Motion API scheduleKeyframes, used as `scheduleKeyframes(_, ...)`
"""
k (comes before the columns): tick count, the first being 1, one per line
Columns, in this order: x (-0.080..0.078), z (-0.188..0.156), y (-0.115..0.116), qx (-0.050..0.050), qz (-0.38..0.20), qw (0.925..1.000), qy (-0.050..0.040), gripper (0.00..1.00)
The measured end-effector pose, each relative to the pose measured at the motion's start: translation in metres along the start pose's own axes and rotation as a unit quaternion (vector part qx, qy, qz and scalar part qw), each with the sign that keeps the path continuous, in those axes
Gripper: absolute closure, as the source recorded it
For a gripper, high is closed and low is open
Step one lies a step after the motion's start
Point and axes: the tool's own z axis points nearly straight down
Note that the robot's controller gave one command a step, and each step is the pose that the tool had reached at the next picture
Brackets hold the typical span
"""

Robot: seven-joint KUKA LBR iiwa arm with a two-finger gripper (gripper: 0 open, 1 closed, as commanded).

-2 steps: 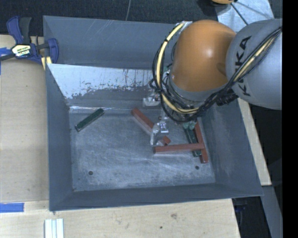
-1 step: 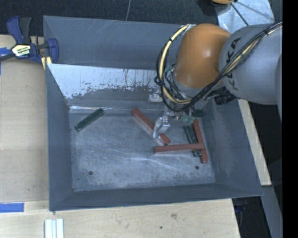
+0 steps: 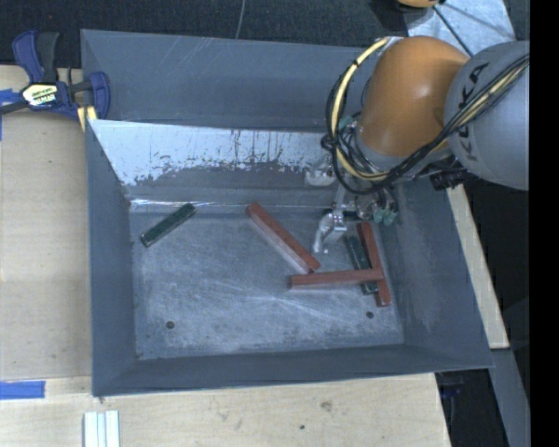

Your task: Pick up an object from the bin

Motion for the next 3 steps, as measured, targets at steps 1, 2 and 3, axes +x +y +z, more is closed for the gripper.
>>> scheduleKeyframes(1,0.006,0.030,0.025,0.000,0.090,0.9959,0.0010,0.00)
scheduleKeyframes(2,-0.001,0.077,0.032,-0.001,0.156,0.9877,-0.0004,0.00)
scheduleKeyframes(3,-0.015,0.083,0.024,-0.005,0.270,0.9629,-0.0080,1.00)
